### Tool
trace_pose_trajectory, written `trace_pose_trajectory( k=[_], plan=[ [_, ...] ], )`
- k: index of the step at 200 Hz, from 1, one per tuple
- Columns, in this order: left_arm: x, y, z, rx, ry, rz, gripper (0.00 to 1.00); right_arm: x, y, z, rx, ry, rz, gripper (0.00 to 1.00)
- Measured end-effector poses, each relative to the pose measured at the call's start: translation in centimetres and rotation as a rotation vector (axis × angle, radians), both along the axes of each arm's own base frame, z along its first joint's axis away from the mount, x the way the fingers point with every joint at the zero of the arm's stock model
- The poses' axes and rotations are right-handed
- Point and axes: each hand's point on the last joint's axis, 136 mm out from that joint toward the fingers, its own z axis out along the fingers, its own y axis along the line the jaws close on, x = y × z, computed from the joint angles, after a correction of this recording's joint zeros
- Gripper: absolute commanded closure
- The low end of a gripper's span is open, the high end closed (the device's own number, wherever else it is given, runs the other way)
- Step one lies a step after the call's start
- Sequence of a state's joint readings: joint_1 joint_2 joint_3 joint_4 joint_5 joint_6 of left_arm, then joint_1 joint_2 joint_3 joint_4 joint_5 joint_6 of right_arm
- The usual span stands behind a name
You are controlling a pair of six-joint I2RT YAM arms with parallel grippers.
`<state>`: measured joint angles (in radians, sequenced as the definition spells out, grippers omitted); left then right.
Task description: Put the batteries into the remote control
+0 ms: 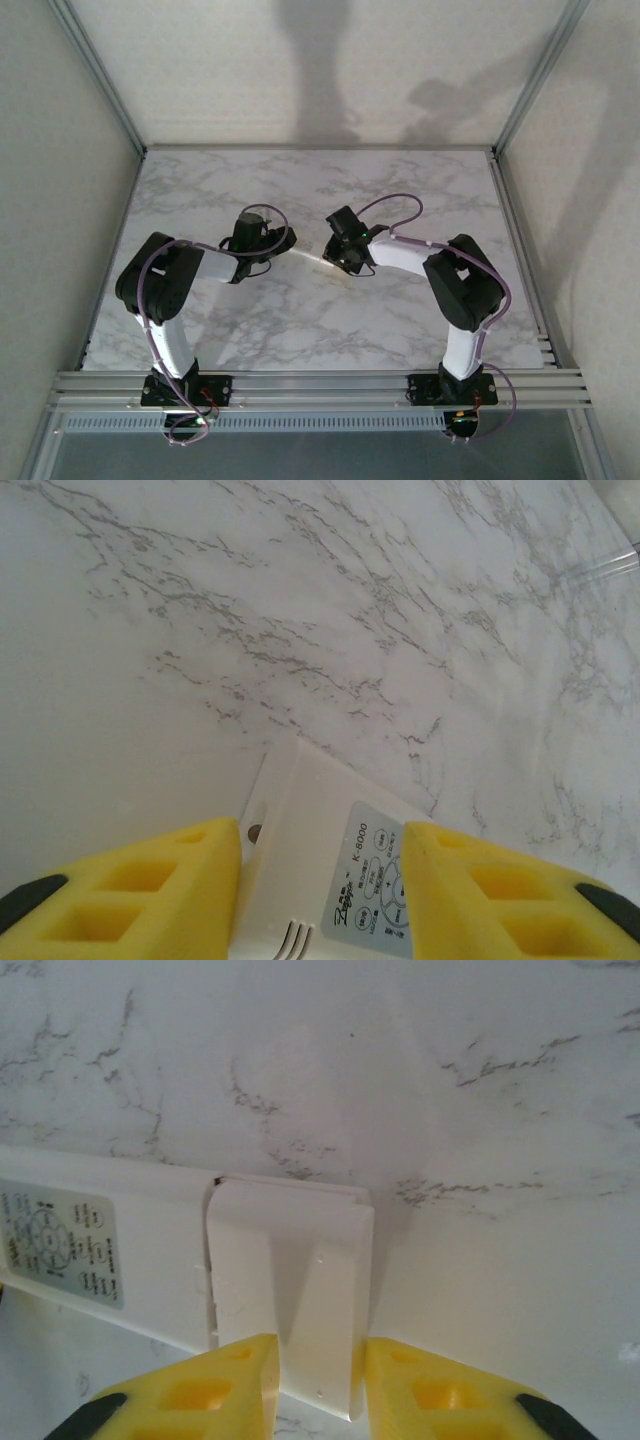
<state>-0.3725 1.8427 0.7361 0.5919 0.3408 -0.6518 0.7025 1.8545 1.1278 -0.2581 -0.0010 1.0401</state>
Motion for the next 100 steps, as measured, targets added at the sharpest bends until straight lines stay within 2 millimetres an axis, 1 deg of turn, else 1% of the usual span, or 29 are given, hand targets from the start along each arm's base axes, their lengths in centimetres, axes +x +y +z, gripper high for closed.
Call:
trace_pose_trajectory(
  k=[52, 100],
  plan=[
    [-0.10, 0.04, 0.02, 0.000, 0.001, 0.000, 0.55, 0.05, 0.09, -0.10, 0.006, 0.017, -0.002, 0.75],
    [-0.16, 0.00, -0.02, 0.002, 0.001, -0.001, 0.55, 0.05, 0.04, 0.30, 0.001, 0.036, -0.005, 0.76]
  ],
)
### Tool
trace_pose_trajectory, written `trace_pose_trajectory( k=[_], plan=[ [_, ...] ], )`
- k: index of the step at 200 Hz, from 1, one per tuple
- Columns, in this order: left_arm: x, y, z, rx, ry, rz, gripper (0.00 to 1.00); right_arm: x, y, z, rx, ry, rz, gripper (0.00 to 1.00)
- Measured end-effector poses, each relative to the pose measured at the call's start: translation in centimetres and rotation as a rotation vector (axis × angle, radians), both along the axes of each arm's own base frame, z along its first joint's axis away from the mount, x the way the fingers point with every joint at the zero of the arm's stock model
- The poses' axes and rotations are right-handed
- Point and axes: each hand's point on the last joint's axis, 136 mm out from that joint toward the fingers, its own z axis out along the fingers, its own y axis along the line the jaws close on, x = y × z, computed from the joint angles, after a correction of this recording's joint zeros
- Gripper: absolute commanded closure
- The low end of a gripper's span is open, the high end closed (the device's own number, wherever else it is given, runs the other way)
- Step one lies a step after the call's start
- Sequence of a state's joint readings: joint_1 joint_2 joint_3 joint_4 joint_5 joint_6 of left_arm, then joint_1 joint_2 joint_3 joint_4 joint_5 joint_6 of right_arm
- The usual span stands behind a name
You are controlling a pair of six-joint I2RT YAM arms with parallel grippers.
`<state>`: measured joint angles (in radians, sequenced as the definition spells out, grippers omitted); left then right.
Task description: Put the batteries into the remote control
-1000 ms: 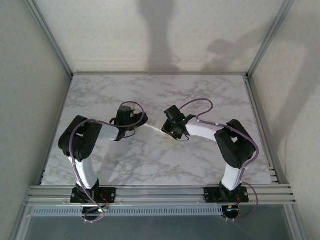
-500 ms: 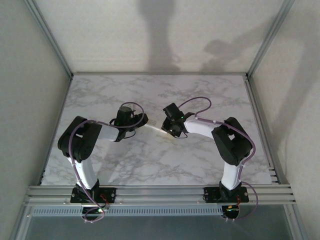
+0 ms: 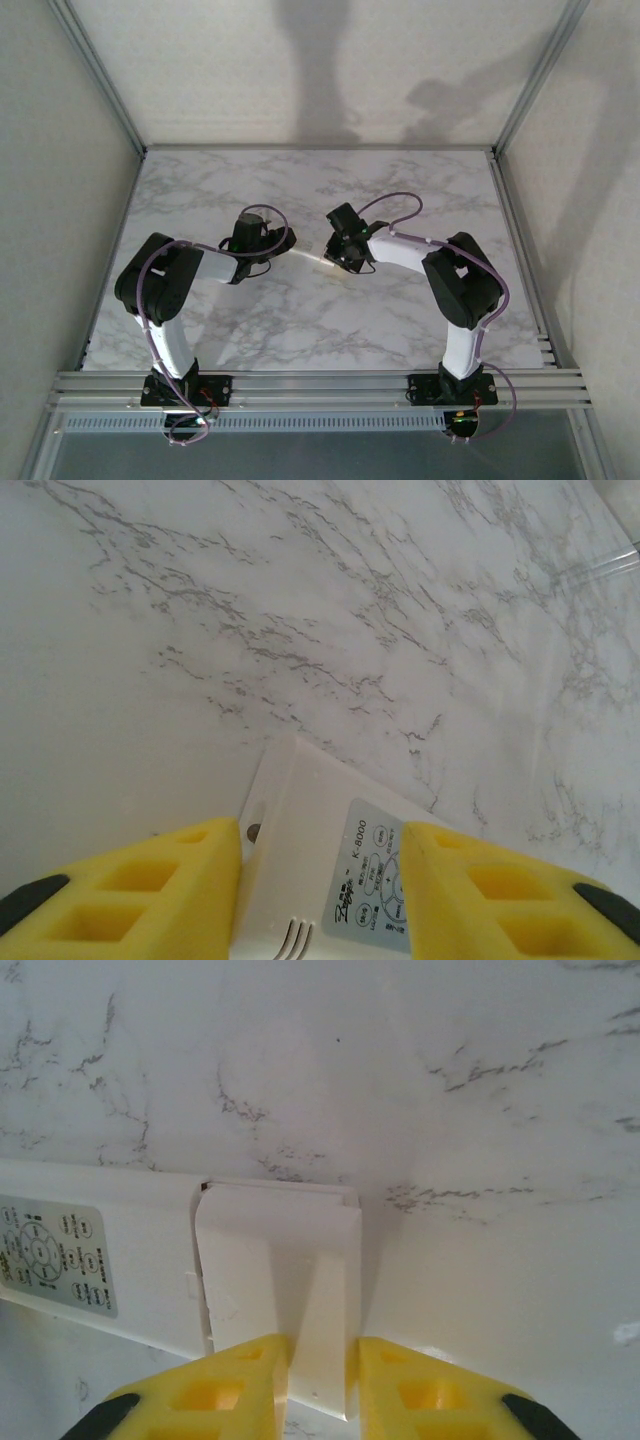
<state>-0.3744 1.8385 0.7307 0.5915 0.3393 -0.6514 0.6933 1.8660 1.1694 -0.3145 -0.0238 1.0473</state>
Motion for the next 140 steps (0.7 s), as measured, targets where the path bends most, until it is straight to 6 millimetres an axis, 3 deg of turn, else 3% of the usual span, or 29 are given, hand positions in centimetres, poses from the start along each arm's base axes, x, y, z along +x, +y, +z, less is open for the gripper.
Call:
trace_pose_trajectory(
  k=[51, 140],
  plan=[
    [0.0, 0.0, 0.0, 0.000, 0.001, 0.000, 0.56, 0.0, 0.0, 0.8, -0.015, 0.015, 0.007, 0.76],
    [0.0, 0.0, 0.0, 0.002, -0.003, 0.001, 0.56, 0.5, 0.2, -0.4, -0.080, 0.048, 0.074, 0.74]
  ],
)
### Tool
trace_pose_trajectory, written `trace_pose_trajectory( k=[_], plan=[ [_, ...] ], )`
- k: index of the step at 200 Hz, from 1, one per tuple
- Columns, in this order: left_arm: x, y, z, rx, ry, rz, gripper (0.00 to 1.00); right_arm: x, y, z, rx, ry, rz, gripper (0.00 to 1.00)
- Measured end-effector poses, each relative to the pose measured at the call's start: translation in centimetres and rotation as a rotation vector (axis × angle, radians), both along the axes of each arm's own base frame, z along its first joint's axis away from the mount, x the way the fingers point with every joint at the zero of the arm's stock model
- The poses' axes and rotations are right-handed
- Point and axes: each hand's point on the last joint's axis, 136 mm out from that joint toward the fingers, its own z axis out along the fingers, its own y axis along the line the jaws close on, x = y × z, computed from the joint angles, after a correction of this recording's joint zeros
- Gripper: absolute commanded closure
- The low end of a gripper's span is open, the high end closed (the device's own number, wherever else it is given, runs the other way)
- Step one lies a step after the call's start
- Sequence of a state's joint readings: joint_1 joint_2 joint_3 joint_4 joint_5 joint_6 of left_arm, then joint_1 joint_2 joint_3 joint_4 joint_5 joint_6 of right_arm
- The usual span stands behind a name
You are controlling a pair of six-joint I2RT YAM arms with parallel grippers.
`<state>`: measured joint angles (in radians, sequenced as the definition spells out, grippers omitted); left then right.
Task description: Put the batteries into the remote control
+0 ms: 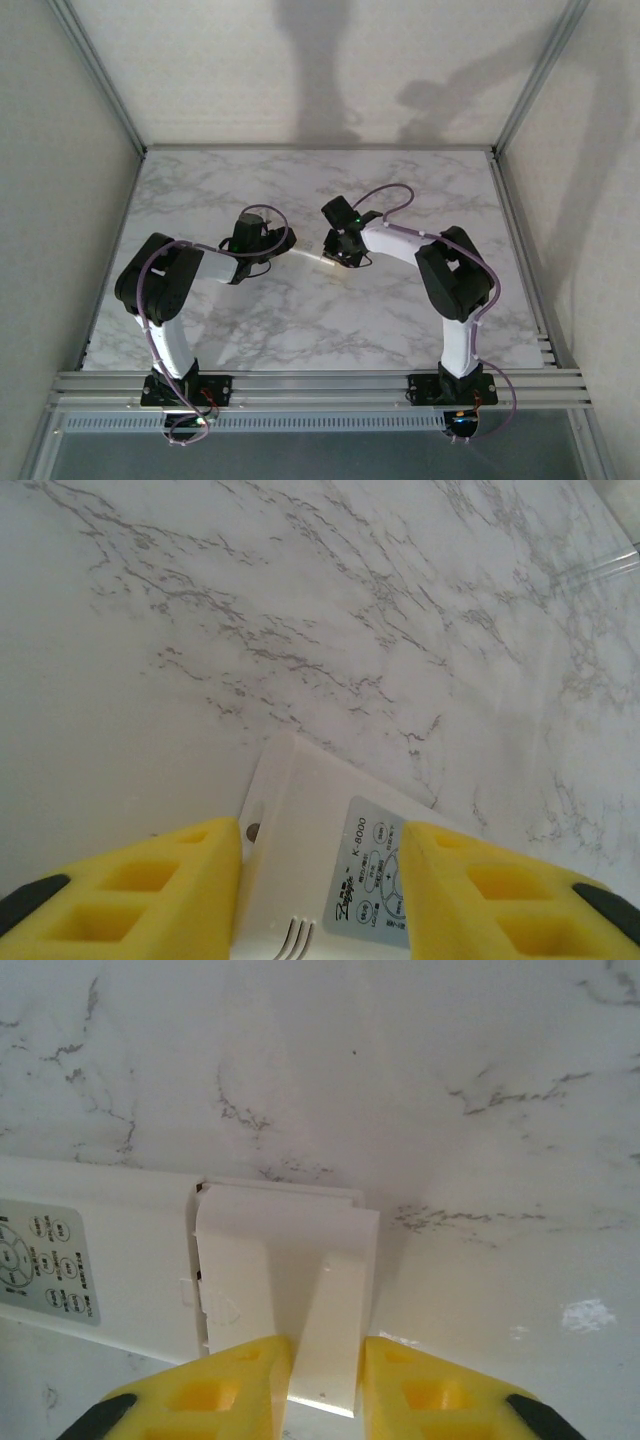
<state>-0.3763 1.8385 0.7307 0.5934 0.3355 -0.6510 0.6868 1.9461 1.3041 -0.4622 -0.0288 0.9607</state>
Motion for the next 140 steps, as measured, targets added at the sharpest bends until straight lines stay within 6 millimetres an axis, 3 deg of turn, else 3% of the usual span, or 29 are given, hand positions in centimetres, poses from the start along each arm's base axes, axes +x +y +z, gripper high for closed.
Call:
trace_pose_trajectory(
  k=[140],
  plan=[
    [0.06, 0.15, -0.10, 0.009, 0.000, 0.010, 0.56, 0.38, 0.30, 0.70, -0.015, 0.027, 0.051, 0.76]
  ],
)
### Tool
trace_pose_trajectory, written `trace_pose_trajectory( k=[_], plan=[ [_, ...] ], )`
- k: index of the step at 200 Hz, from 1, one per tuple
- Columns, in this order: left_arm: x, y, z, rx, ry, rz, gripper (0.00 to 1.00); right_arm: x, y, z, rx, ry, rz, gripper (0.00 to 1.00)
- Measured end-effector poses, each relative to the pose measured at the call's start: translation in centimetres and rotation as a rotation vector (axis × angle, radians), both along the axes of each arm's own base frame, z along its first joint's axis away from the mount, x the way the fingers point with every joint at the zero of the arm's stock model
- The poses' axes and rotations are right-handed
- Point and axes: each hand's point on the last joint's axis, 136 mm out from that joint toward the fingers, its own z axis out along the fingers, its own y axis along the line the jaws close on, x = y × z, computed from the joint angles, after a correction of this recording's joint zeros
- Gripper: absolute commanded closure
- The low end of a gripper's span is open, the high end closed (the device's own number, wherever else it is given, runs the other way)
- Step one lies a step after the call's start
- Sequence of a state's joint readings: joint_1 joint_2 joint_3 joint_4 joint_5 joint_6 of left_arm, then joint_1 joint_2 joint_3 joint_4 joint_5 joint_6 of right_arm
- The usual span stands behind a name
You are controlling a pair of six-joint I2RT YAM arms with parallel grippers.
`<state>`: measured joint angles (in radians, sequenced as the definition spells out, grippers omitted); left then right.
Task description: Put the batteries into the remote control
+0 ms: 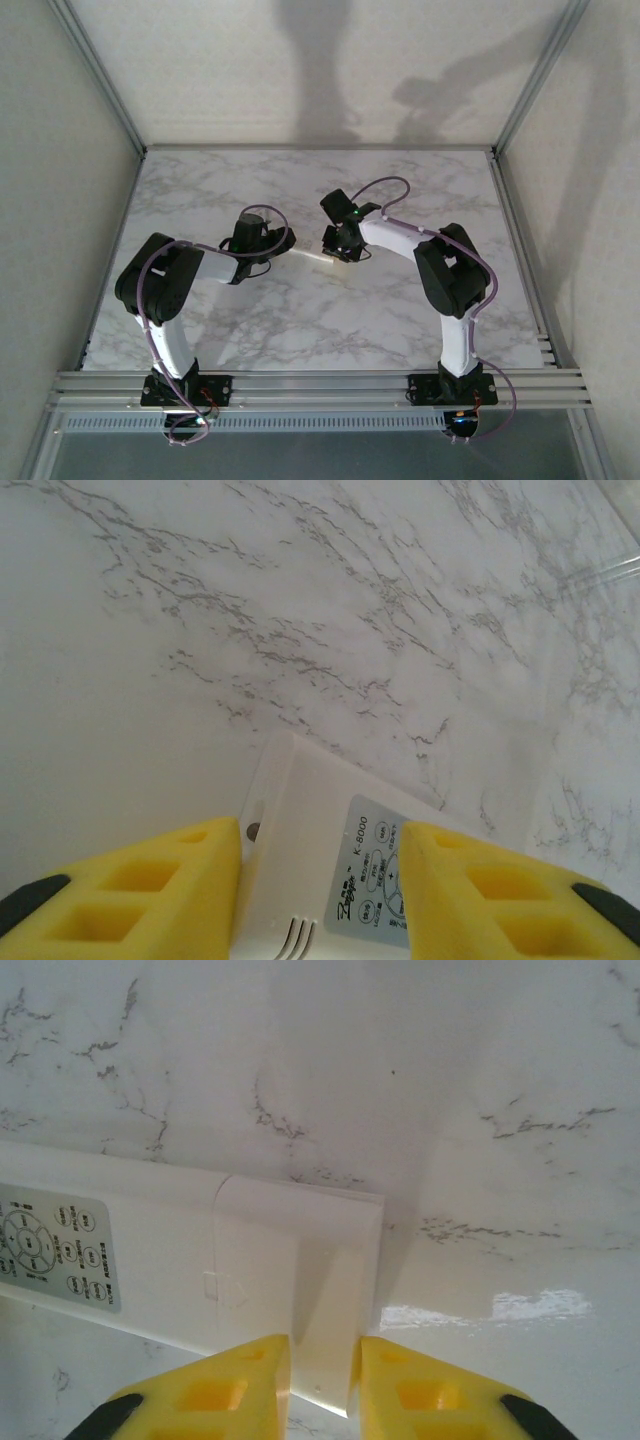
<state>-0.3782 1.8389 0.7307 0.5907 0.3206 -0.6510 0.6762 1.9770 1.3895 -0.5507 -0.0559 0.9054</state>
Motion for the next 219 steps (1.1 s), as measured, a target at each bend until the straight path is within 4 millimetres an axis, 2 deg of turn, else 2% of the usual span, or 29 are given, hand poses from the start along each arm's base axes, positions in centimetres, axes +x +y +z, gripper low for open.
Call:
trace_pose_trajectory(
  k=[54, 86, 132, 164, 219],
  plan=[
    [0.04, -0.01, 0.06, -0.001, -0.003, 0.000, 0.56, 0.00, -0.02, -0.16, 0.000, 0.004, -0.004, 0.75],
    [0.06, 0.00, 0.06, 0.001, -0.004, 0.002, 0.56, -0.01, 0.07, -0.63, 0.016, 0.005, -0.027, 0.68],
    [0.06, 0.01, 0.05, 0.001, -0.004, 0.002, 0.56, 0.06, 0.24, -0.85, 0.035, -0.002, -0.028, 0.70],
    [0.05, 0.01, 0.05, 0.001, -0.004, 0.002, 0.56, 0.13, 0.26, -0.92, 0.047, -0.015, -0.024, 0.62],
    [-0.01, -0.10, 0.03, 0.002, -0.004, 0.001, 0.56, 0.01, 0.13, -0.80, 0.060, -0.042, -0.006, 0.60]
  ],
)
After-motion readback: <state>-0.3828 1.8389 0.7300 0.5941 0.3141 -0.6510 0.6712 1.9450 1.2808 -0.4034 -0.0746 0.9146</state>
